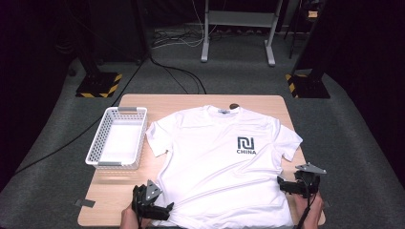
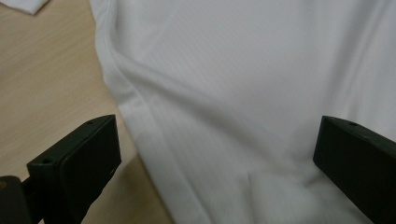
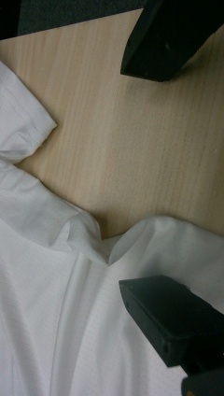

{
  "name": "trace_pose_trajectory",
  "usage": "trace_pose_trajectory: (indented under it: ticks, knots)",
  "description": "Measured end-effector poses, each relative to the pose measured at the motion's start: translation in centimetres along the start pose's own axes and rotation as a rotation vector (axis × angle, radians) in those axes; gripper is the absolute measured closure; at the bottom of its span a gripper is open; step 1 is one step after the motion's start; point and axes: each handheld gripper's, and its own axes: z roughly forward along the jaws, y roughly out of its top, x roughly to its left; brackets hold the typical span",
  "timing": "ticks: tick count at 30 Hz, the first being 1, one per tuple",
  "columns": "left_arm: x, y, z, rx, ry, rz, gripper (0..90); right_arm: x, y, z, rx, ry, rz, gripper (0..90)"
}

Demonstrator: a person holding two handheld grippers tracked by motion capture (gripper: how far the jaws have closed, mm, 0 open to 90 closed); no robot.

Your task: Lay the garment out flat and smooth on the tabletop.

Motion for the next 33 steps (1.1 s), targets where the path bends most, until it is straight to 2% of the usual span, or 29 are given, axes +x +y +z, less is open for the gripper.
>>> trace_pose_trajectory:
  ticks: [2,4,6,8,10,11,14,15,17,19,21,23,24,26,28,30,31,32,33]
  knots:
    - [0.2,-0.8,-1.0,0.019,-0.035,0.009,0.1,0.0,0.0,0.0,-0.001,-0.002,0.002,0.0]
    - [0.6,-1.2,-1.8,0.011,-0.056,0.013,0.1,0.0,0.0,0.0,0.003,0.002,-0.002,0.0]
    - [0.8,-0.9,-2.2,-0.036,-0.038,-0.012,0.1,-0.1,0.1,0.1,0.006,0.009,-0.001,0.0]
    - [0.4,0.0,-2.0,-0.075,0.001,-0.012,0.1,-0.1,0.2,0.3,0.008,0.011,-0.003,0.0]
    - [-0.5,1.3,-0.8,-0.073,0.027,0.018,0.1,-0.1,0.3,0.4,0.008,0.011,-0.002,0.0]
    - [-1.2,1.8,-0.2,-0.061,0.051,0.049,0.0,-0.1,0.4,0.4,0.008,0.009,-0.001,0.0]
    - [-3.1,2.5,1.5,-0.014,0.062,0.133,0.0,-0.1,0.3,0.3,0.001,-0.001,0.000,0.0]
    - [-3.3,2.4,1.5,-0.035,0.056,0.132,0.1,0.0,0.2,0.3,-0.002,-0.006,-0.005,0.0]
    - [-3.4,1.8,1.1,-0.046,0.051,0.136,0.2,0.1,0.2,0.3,-0.003,-0.009,-0.013,0.0]
    - [-3.2,1.0,0.4,-0.047,0.025,0.162,0.2,0.1,0.2,0.2,-0.002,-0.003,-0.013,0.0]
    - [-2.8,-0.1,-0.5,-0.044,-0.029,0.189,0.3,0.0,0.2,0.2,-0.003,0.000,-0.011,0.0]
    - [-1.9,-1.1,-1.4,-0.026,-0.096,0.189,0.5,-0.1,0.2,0.1,-0.006,0.006,-0.010,0.0]
    - [-1.5,-1.6,-1.8,-0.016,-0.114,0.196,0.0,-0.1,0.1,0.0,-0.008,0.012,-0.007,0.0]
    - [-0.3,-2.2,-2.4,-0.042,-0.136,0.161,0.0,-0.3,-0.1,-0.2,-0.013,0.017,-0.007,0.0]
    - [1.1,-2.4,-2.7,-0.098,-0.125,0.098,0.0,-0.7,-0.3,-0.5,-0.019,0.019,-0.001,0.0]
    - [2.6,-2.1,-2.4,-0.148,-0.083,0.018,0.0,-0.9,-0.6,-0.7,-0.016,0.014,-0.013,0.0]
    - [3.3,-1.9,-2.1,-0.160,-0.045,-0.028,0.0,-0.9,-0.7,-0.8,-0.007,0.005,-0.017,0.0]
    - [4.0,-1.5,-1.7,-0.156,0.010,-0.085,0.0,-1.0,-0.8,-0.9,-0.004,0.001,-0.024,0.0]
    - [4.8,-1.3,-1.2,-0.150,0.037,-0.135,0.0,-1.1,-1.0,-1.1,-0.007,-0.006,-0.031,0.0]
